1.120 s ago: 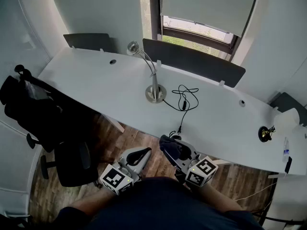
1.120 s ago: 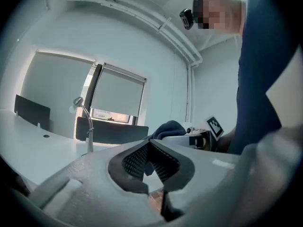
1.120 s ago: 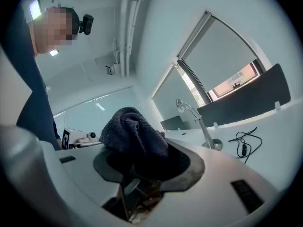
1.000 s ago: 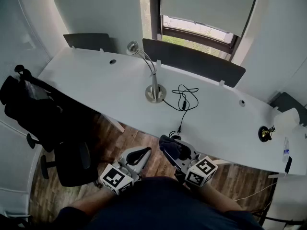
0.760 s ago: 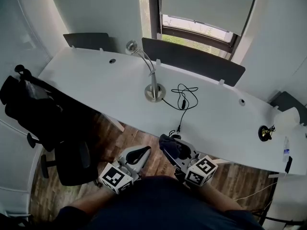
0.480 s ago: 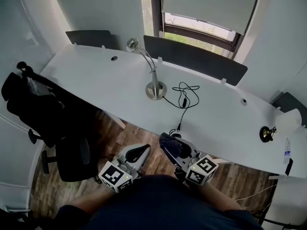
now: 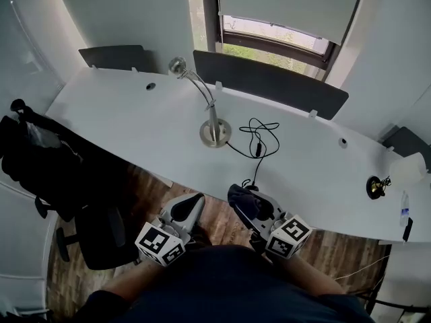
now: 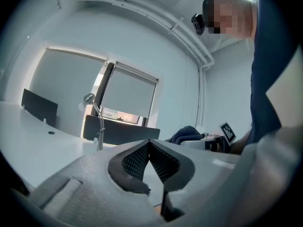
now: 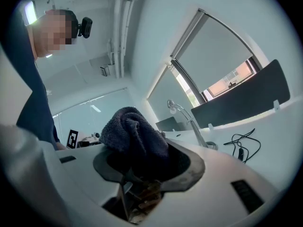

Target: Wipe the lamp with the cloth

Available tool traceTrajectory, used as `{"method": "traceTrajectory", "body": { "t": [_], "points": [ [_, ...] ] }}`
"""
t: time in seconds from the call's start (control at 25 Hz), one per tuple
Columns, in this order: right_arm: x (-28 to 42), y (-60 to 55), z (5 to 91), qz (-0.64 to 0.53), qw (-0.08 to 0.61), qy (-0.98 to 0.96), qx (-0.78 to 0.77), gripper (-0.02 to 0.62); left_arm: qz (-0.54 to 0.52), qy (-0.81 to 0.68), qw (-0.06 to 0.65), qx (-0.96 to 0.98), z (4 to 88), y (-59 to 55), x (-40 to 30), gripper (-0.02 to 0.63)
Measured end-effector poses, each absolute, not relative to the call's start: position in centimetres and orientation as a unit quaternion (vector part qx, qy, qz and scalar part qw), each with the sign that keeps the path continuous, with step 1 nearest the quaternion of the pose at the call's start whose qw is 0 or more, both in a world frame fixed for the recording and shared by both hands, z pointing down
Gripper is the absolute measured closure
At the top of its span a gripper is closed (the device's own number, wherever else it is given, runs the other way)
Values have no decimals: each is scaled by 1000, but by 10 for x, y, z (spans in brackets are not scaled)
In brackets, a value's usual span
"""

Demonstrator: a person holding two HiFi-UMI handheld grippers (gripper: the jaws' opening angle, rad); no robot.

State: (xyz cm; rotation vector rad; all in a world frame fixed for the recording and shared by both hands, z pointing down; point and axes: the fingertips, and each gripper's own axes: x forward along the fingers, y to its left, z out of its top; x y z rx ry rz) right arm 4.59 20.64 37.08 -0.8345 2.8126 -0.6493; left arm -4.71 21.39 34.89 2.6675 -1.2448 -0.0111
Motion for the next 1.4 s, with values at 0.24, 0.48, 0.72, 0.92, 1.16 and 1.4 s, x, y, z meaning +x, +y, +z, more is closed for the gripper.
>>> {"method": "traceTrajectory", "body": {
  "t": [0.24, 0.48, 0.72, 0.92, 1.16, 1.4],
  "points": [
    [24, 131, 371, -215, 62, 910, -349, 414, -8, -389, 106, 915, 359, 110, -88, 598],
    [-5, 63, 370, -215, 53, 886, -407, 414, 8, -339, 92, 936, 353, 23, -117, 598],
    [-12, 22, 376, -216, 37, 883, -416, 414, 7, -333, 104, 937, 359, -29, -120, 598],
    [2, -9, 390, -225, 35, 887, -402, 414, 9, -359, 106, 927, 360, -59, -112, 598],
    [15, -42, 401, -227, 19, 903, -365, 414, 15, -402, 105, 909, 361, -88, -105, 598],
    [25, -63, 414, -235, 19, 906, -352, 414, 30, -423, 106, 899, 361, -105, -97, 598]
  ]
}}
